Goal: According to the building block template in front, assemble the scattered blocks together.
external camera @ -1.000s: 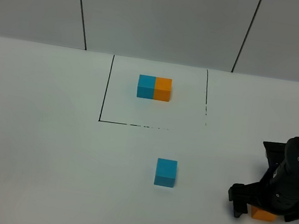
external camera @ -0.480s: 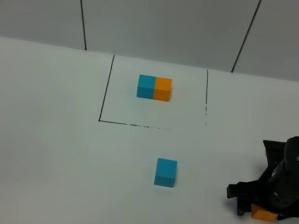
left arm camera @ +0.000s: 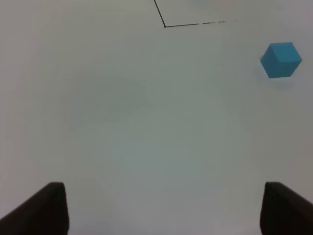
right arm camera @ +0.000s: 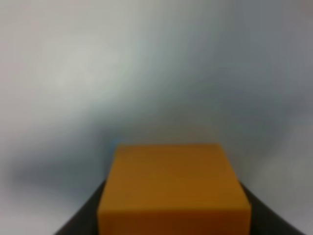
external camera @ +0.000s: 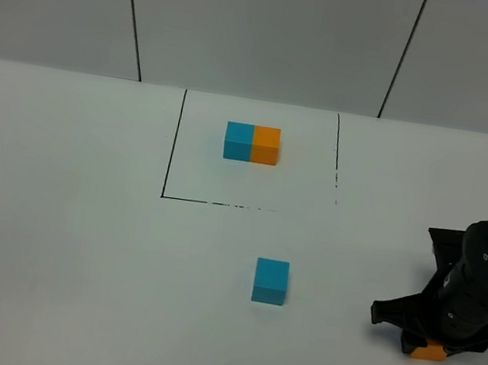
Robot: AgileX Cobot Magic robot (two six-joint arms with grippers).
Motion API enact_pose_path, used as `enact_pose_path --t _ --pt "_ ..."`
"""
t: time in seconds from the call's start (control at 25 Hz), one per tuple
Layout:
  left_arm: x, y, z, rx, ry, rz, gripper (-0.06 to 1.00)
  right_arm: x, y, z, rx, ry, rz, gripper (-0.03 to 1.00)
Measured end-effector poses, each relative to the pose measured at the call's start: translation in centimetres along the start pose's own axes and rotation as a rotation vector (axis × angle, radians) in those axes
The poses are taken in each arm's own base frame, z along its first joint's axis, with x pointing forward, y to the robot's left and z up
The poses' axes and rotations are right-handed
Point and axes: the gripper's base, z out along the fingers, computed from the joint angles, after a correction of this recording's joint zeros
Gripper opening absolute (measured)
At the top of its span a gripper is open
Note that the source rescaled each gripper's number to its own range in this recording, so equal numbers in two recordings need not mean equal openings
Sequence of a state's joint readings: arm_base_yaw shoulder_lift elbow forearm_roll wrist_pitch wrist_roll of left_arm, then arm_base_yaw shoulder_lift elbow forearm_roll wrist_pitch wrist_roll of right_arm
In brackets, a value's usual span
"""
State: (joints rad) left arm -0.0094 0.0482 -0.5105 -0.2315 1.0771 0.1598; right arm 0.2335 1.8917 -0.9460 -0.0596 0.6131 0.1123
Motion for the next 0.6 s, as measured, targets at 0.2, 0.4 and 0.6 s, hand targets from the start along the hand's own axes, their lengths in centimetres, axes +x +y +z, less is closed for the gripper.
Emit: enact_pose_path --t 0.2,0.4,0.6 --pt "0.0 0.0 0.0 0.000 0.000 0.001 0.67 -1.0 0.7 -1.7 0.075 0.088 -0.193 0.00" --pt "0.0 0.0 0.0 0.000 0.000 0.001 0.67 -4.0 3.1 -5.2 0.119 0.048 -0.539 0.00" --pt "0.0 0.0 0.0 0.000 0.000 0.001 0.67 -5.2 6.6 -7.6 0.127 0.008 -0.942 0.00"
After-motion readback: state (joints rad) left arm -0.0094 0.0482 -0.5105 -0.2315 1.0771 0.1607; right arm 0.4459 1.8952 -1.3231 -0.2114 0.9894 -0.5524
